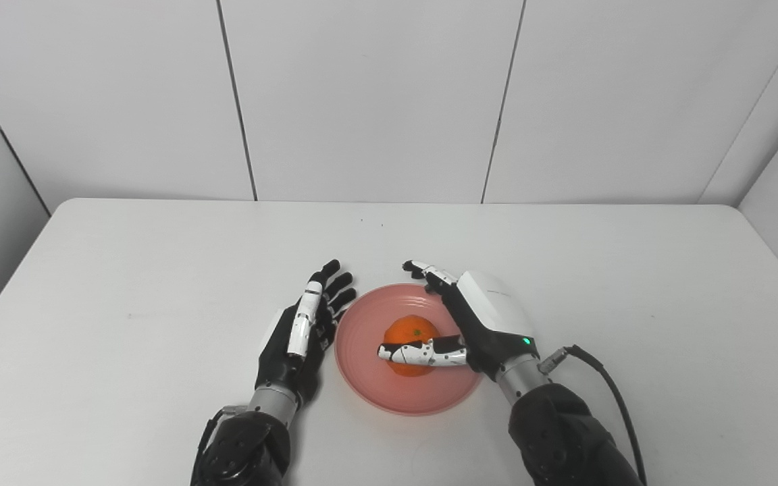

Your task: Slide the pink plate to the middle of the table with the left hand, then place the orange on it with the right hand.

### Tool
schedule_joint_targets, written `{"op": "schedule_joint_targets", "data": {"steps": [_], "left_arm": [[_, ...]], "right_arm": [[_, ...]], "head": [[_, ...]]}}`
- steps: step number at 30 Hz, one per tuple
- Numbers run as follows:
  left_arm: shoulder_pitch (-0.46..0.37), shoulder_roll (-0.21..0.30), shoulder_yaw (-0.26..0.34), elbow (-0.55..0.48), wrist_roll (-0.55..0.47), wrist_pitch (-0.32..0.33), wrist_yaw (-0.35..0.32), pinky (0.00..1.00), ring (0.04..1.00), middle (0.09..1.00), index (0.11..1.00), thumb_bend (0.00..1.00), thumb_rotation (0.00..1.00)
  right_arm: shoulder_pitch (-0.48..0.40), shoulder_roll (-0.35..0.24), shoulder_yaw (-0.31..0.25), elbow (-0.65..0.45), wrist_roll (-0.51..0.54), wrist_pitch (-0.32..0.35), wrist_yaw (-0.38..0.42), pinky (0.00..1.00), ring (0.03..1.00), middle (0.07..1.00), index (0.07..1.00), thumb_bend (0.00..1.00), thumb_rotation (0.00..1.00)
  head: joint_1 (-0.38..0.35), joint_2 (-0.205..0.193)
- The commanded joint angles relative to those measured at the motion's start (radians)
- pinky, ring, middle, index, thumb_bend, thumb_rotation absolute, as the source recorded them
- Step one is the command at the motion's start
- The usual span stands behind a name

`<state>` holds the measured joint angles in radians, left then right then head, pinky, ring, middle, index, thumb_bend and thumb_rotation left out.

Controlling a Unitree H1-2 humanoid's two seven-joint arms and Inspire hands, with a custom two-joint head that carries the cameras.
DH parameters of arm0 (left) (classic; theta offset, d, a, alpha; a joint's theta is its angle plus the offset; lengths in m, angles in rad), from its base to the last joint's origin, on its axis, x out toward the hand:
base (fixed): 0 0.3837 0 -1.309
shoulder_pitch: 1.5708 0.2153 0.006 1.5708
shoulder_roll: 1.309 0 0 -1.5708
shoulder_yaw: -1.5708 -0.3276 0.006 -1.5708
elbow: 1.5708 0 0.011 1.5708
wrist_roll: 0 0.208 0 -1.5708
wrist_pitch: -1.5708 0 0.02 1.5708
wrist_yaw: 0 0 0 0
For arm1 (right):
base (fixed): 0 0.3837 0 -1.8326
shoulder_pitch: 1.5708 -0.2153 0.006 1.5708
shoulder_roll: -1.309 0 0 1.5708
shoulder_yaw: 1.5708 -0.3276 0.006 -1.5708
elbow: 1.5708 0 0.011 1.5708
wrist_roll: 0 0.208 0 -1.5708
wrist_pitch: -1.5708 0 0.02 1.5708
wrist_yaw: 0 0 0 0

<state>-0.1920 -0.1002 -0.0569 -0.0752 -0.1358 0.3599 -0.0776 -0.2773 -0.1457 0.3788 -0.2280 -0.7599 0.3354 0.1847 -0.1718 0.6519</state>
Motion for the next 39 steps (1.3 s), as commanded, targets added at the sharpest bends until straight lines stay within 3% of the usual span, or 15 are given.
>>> {"op": "schedule_joint_targets", "data": {"steps": [1,4,8,10,11,12,16,19,23,29,34,36,39], "left_arm": [[-0.001,0.001,0.001,-0.006,-0.006,-0.023,-0.005,0.91,0.916,0.925,0.923,0.4,1.0],[-0.001,0.004,0.0,-0.007,-0.007,-0.025,-0.013,0.91,0.92,0.931,0.928,0.4,1.0],[-0.002,0.0,0.005,-0.005,-0.01,-0.025,-0.012,0.92,0.926,0.935,0.93,0.39,1.0],[-0.002,-0.003,0.006,-0.003,-0.008,-0.028,-0.007,0.92,0.923,0.932,0.924,0.39,1.0],[-0.001,-0.005,0.006,-0.003,-0.007,-0.029,-0.005,0.92,0.92,0.93,0.919,0.39,1.0],[-0.001,-0.006,0.007,-0.003,-0.007,-0.03,-0.003,0.92,0.92,0.93,0.918,0.39,1.0],[0.0,-0.005,0.002,-0.007,-0.002,-0.028,-0.003,0.92,0.92,0.93,0.915,0.4,1.0],[0.001,-0.001,-0.001,-0.004,0.005,-0.039,-0.003,0.93,0.922,0.932,0.919,0.4,1.0],[0.003,-0.002,-0.002,-0.006,0.009,-0.048,-0.001,0.93,0.922,0.933,0.918,0.39,1.0],[0.004,0.002,-0.003,-0.008,0.013,-0.061,-0.007,0.94,0.928,0.939,0.927,0.39,1.0],[0.007,0.005,-0.005,-0.009,0.02,-0.081,-0.008,0.94,0.928,0.938,0.926,0.39,1.0],[0.009,0.006,-0.007,-0.009,0.024,-0.09,-0.008,0.94,0.935,0.945,0.93,0.39,1.0],[0.012,0.013,-0.014,-0.005,0.034,-0.114,-0.01,0.95,0.941,0.954,0.936,0.39,1.0]], "right_arm": [[-0.012,-0.001,-0.017,-0.049,0.013,-0.058,-0.028,0.72,0.797,0.848,0.873,1.0,0.66],[-0.006,0.0,-0.026,-0.063,0.024,-0.076,-0.045,0.72,0.802,0.853,0.881,1.0,0.7],[0.03,0.025,-0.061,-0.046,0.062,-0.21,-0.191,0.71,0.799,0.85,0.873,1.0,0.72],[0.049,0.043,-0.081,-0.033,0.076,-0.249,-0.245,0.73,0.82,0.864,0.881,0.95,0.79],[0.058,0.052,-0.09,-0.029,0.083,-0.261,-0.264,0.76,0.847,0.887,0.901,0.9,0.88],[0.067,0.061,-0.099,-0.027,0.094,-0.265,-0.277,0.77,0.849,0.889,0.903,0.89,0.89],[0.104,0.103,-0.147,-0.034,0.159,-0.25,-0.294,0.81,0.897,0.929,0.938,0.82,0.99],[0.128,0.134,-0.186,-0.044,0.218,-0.228,-0.29,0.85,0.921,0.95,0.963,0.78,1.0],[0.157,0.19,-0.257,-0.036,0.377,-0.226,-0.285,0.82,0.939,0.964,0.971,0.79,1.0],[0.171,0.227,-0.294,-0.027,0.454,-0.205,-0.278,0.84,0.934,0.963,0.971,0.68,1.0],[0.17,0.25,-0.315,-0.023,0.505,-0.158,-0.275,0.87,0.924,0.953,0.954,0.51,1.0],[0.17,0.262,-0.322,-0.024,0.53,-0.144,-0.276,0.93,0.932,0.947,0.942,0.38,1.0],[0.173,0.273,-0.328,-0.028,0.56,-0.13,-0.272,0.96,0.943,0.954,0.951,0.31,1.0]], "head": [[0.001,0.0],[0.0,-0.001],[0.0,-0.006],[-0.001,-0.007],[-0.001,-0.007],[-0.001,-0.009],[0.001,-0.01],[0.001,-0.011],[0.002,-0.012],[0.004,-0.011],[0.003,-0.013],[0.003,-0.013],[0.003,-0.015]]}}
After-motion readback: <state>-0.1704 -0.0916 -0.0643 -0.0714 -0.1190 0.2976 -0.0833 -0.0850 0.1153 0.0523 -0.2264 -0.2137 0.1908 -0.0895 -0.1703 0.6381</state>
